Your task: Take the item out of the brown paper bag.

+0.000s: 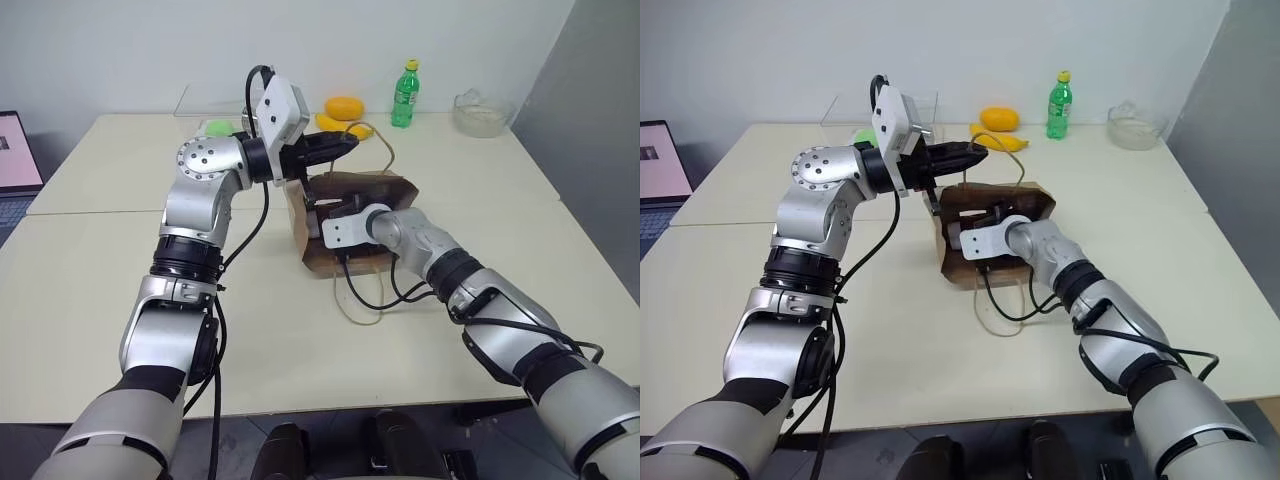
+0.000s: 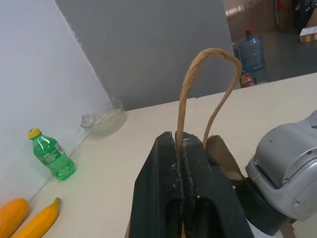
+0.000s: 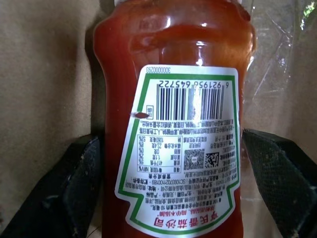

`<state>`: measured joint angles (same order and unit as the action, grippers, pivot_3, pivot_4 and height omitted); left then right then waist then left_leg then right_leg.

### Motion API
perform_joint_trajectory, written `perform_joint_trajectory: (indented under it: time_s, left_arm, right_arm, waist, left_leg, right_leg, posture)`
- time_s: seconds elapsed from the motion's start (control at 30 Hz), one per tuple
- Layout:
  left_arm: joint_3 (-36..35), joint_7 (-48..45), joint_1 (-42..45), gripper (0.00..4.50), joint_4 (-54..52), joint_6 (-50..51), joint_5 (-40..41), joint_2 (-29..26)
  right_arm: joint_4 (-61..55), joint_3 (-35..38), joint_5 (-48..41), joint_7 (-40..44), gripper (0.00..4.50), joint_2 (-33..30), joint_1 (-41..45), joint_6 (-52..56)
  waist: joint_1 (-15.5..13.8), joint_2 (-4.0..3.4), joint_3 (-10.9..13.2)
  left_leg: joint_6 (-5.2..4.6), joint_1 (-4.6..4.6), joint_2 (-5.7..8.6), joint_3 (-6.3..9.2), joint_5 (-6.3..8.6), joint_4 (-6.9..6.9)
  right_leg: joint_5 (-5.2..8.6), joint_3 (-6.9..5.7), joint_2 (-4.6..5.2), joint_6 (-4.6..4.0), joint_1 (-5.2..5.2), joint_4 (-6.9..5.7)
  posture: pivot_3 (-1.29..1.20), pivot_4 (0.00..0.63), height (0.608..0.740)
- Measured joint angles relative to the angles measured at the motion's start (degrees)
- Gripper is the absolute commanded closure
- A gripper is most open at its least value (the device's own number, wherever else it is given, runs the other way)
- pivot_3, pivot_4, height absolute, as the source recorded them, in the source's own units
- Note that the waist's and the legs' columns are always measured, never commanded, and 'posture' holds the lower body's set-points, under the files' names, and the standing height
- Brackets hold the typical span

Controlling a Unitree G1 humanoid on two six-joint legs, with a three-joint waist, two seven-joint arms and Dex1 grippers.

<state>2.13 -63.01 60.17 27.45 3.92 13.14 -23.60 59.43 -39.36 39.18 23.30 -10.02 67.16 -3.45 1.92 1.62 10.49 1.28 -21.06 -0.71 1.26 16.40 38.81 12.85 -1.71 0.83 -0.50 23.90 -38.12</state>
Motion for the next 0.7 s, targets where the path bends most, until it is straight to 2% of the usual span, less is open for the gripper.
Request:
perform_joint_trajectory:
  time_s: [0.07, 0.17, 0.23, 0.47, 0.7]
  left_arm:
    - [0.0, 0.0, 0.0, 4.5, 0.0, 0.4, 0.0, 0.0]
    - [0.0, 0.1, 0.0, 4.5, 0.0, 0.7, 0.0, 0.0]
    - [0.0, 0.1, -0.1, 4.5, -0.1, 0.8, 0.0, 0.0]
    - [-0.1, 0.2, -1.1, 4.5, -0.4, 0.7, 0.0, -0.9]
    - [-0.2, 0.6, -1.1, 4.5, -0.5, 0.7, 0.0, -1.4]
  right_arm:
    - [1.3, 0.1, 0.0, -0.1, 0.22, 0.6, 0.5, -0.3]
    - [3.1, 0.4, 0.0, 0.1, 0.99, 1.4, 0.9, -0.7]
    - [3.5, 1.1, 0.0, 0.1, 1.21, 1.5, 0.9, -1.1]
    - [-2.0, 2.7, -0.2, 1.8, 1.22, -1.1, -1.4, -2.4]
    - [-22.1, 5.3, -2.3, 10.3, 1.22, -8.4, -10.0, -1.2]
  waist:
    - [0.0, 0.0, 0.0]
    - [0.0, 0.0, 0.0]
    - [0.0, 0.0, 0.0]
    - [-0.1, -0.01, 0.0]
    - [-0.2, -0.01, 0.0]
  left_leg:
    - [0.0, 0.18, -0.01, -0.01, 0.0, -0.03]
    - [0.0, 0.22, -0.03, -0.03, 0.0, -0.04]
    - [0.0, 0.23, -0.04, -0.06, 0.0, -0.04]
    - [0.0, 0.05, -0.07, -0.1, 0.0, -0.06]
    - [-0.01, -0.55, -0.07, -0.1, 0.01, -0.05]
  right_leg:
    - [0.01, 0.03, -0.03, 0.02, -0.16, 0.02]
    - [0.02, 0.09, -0.09, 0.02, -0.16, 0.01]
    - [0.01, 0.15, -0.1, 0.02, -0.16, 0.0]
    - [0.01, 0.23, -0.09, 0.02, 0.01, 0.04]
    - [-0.09, 0.24, 0.0, -0.13, 0.52, 0.09]
  posture:
    - [0.0, 0.15, 0.74]
    - [0.0, 0.15, 0.74]
    - [0.0, 0.15, 0.74]
    - [0.0, 0.15, 0.74]
    - [0.0, 0.15, 0.74]
